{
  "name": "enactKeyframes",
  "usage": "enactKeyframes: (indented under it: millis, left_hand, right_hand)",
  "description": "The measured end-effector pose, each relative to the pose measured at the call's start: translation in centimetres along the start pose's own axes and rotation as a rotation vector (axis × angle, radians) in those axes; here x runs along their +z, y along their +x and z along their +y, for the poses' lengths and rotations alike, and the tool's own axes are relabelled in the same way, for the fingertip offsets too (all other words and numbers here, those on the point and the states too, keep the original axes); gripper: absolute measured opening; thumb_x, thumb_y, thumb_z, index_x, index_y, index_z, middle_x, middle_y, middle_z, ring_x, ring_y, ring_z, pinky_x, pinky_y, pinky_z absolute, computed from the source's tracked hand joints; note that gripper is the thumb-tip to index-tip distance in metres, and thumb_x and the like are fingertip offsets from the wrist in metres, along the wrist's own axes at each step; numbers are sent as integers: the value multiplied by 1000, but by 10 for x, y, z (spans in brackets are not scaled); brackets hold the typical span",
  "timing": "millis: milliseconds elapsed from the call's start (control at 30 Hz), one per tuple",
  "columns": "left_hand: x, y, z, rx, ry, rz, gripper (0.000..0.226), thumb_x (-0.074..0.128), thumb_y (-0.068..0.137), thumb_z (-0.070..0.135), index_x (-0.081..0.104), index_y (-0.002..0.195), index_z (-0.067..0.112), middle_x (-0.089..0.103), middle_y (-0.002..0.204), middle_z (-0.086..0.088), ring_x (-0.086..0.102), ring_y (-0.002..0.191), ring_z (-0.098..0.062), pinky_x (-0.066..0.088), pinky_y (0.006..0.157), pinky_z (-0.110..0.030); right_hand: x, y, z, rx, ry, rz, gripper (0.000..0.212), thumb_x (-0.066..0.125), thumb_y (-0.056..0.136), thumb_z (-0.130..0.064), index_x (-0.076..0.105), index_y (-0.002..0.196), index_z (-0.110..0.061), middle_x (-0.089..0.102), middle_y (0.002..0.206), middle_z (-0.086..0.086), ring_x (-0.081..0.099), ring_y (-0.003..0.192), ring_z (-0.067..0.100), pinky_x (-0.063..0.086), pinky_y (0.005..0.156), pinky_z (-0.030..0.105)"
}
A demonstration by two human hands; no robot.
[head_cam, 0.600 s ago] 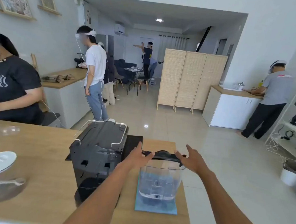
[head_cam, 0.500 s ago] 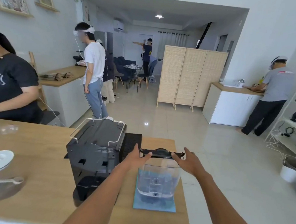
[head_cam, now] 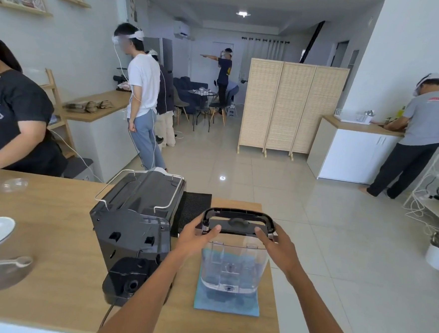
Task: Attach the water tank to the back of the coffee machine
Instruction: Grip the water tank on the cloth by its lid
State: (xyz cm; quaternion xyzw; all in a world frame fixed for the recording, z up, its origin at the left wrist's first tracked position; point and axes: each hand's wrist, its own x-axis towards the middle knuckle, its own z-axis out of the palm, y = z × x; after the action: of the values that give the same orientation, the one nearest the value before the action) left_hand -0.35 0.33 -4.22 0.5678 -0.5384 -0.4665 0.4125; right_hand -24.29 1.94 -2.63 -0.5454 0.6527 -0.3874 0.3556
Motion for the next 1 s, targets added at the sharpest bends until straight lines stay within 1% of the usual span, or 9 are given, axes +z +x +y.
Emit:
enactKeyframes:
  millis: [167, 400, 567, 700, 733, 767, 800, 900, 1000]
  left_hand:
    - [2, 4, -8, 109, -51, 117, 50, 82, 84, 36, 52, 120, 55, 80, 99, -5, 72, 102, -15, 50, 104, -35]
    - [3, 5, -15, 194, -129, 183, 52, 87, 78, 10, 71, 126, 24, 82, 99, 2, 75, 99, -20, 60, 85, -27]
    - [2, 3, -11, 187, -170, 240, 44, 83, 76, -9, 73, 115, 8, 80, 83, 14, 74, 81, 0, 57, 65, -13]
    - [8, -2, -2, 164, -231, 295, 13, 71, 95, 16, 82, 93, 22, 80, 83, 6, 74, 76, 3, 53, 72, -12]
    - [10, -2, 3, 170, -214, 274, 18, 63, 100, 26, 75, 86, 22, 43, 97, 7, 35, 93, 2, 51, 79, -15]
    - [12, 0, 6, 152, -161, 269, 51, 57, 102, 34, 77, 55, 40, 40, 53, 25, 37, 50, 11, 49, 82, -19]
    - [15, 3, 9, 128, -127, 264, 59, 55, 102, 41, 61, 43, 43, 50, 55, 22, 44, 55, 10, 47, 84, -22]
    - [19, 11, 12, 73, -124, 243, 37, 51, 99, 54, 74, 120, 34, 73, 93, 11, 65, 96, -5, 45, 88, -24]
    - [23, 14, 11, 32, -113, 193, 51, 45, 102, 53, 56, 144, 25, 64, 135, 7, 53, 130, -13, 35, 104, -26]
  right_hand:
    - [0, 4, 4, -45, 39, 33, 55, 62, 88, -55, 52, 139, -38, 65, 124, -11, 62, 110, 14, 46, 87, 28]
    - [0, 13, -2, -72, 112, 44, 48, 49, 88, -68, 56, 130, -47, 68, 122, -7, 63, 114, 17, 50, 93, 33]
    - [6, 18, -6, -91, 105, 58, 77, 42, 76, -83, 53, 139, -41, 65, 132, -5, 67, 107, 22, 54, 98, 43]
    - [9, 18, -5, -68, 147, 76, 67, 48, 83, -74, 53, 140, -39, 63, 135, -5, 60, 121, 22, 48, 106, 45]
    - [9, 19, -5, -53, 162, 80, 65, 50, 84, -72, 53, 140, -40, 64, 134, -4, 60, 121, 22, 47, 107, 44]
    - [10, 20, -5, -41, 177, 81, 66, 51, 81, -74, 54, 139, -42, 66, 133, -2, 61, 119, 24, 47, 106, 45]
    - [10, 21, -4, -32, 190, 80, 69, 51, 77, -77, 54, 137, -44, 67, 131, 1, 62, 116, 25, 48, 106, 46]
    - [10, 25, -1, -16, 220, 57, 74, 51, 72, -79, 52, 138, -48, 64, 135, 4, 60, 121, 29, 47, 107, 48]
    - [9, 27, -1, -14, 247, 21, 64, 55, 84, -66, 47, 144, -44, 55, 147, -2, 51, 133, 25, 41, 111, 43]
